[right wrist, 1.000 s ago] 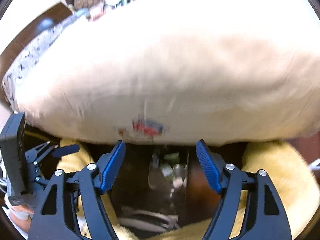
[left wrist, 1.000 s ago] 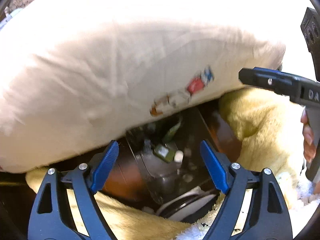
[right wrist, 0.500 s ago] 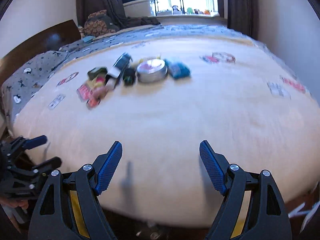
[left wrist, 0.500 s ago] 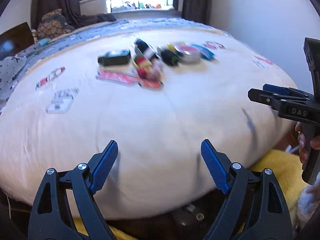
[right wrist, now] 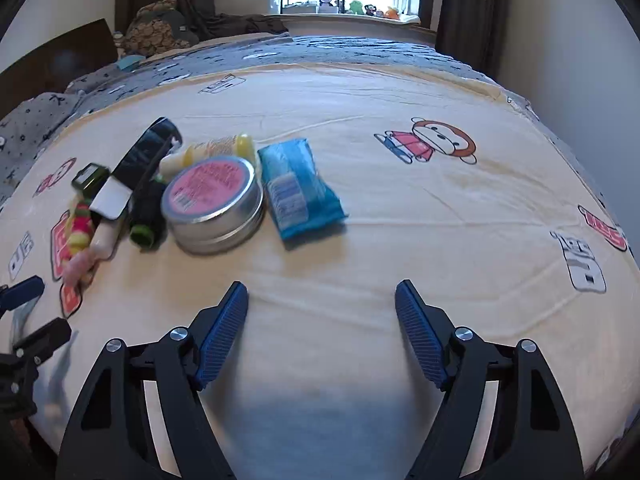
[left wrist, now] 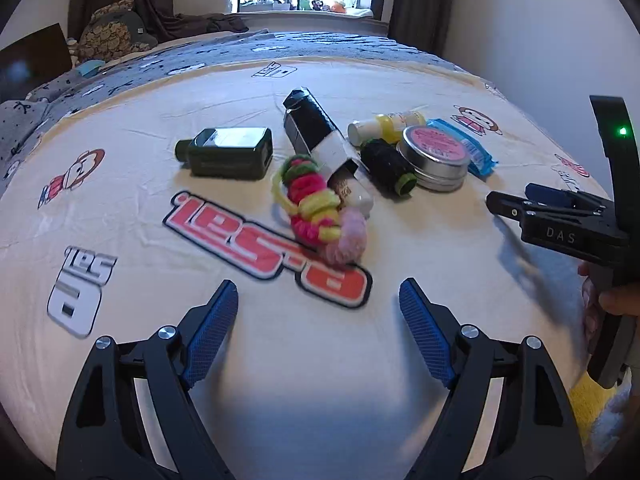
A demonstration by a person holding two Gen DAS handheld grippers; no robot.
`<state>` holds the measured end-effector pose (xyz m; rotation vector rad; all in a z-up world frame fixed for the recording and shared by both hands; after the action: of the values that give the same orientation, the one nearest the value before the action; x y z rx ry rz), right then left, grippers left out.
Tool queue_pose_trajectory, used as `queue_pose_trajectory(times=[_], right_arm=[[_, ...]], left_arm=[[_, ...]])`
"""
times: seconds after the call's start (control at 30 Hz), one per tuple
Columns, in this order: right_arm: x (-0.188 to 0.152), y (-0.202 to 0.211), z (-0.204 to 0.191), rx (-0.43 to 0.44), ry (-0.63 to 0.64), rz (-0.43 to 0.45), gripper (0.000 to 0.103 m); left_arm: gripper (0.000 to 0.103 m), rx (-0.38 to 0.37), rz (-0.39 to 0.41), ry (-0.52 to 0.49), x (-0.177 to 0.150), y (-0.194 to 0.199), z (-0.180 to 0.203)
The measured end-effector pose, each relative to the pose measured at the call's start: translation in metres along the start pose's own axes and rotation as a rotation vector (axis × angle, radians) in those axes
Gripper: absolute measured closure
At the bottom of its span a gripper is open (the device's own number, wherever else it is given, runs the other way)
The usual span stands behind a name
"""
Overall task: Collect trash
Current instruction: 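Raise both open tools back over the remaining items, then grasp the blue wipes packet with the right tool while the left tool grasps the pink-green hair ties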
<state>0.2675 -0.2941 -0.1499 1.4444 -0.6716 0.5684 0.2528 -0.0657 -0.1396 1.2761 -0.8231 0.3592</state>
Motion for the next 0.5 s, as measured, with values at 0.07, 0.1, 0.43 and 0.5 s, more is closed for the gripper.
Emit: queue_pose_trajectory(times=[0.07,0.1,0.43,0.5], right_arm=[[0.008,-0.008,0.0,-0.01,0.004,-0.005,0.029],[0.012,-0.013,0.0,-0.01,0.006,-0.009,0.029],[0.048,-0.051,-0.014,-0.016,0.067,-0.032,0.03],[0.051,-0.055,-0.016,-0.017,0.075,-0.035,0.034]], left_arm=[[0.025,0.003,0.0,0.008,0.008,-0.008,0.0],[0.025,0.004,-0.001,0.013,0.011,-0.011,0.0],[0.037,0.027,-0.02,0.03,0.036,-0.041,-0.008],[0.043,0.027,-0.022,0.036,0.038,-0.043,-0.011]])
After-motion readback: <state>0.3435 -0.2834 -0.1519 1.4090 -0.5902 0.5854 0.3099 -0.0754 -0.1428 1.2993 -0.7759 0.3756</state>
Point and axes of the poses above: each gripper's, at about its wrist camera, not at the fingertips, and y roughly against the way its jaws point, z to its right, x to its top, the point moved 2 cm from there along -y, roughly the way its jaws point, and after that the axes turned 4 degrees about z, right-handed, at the moved point
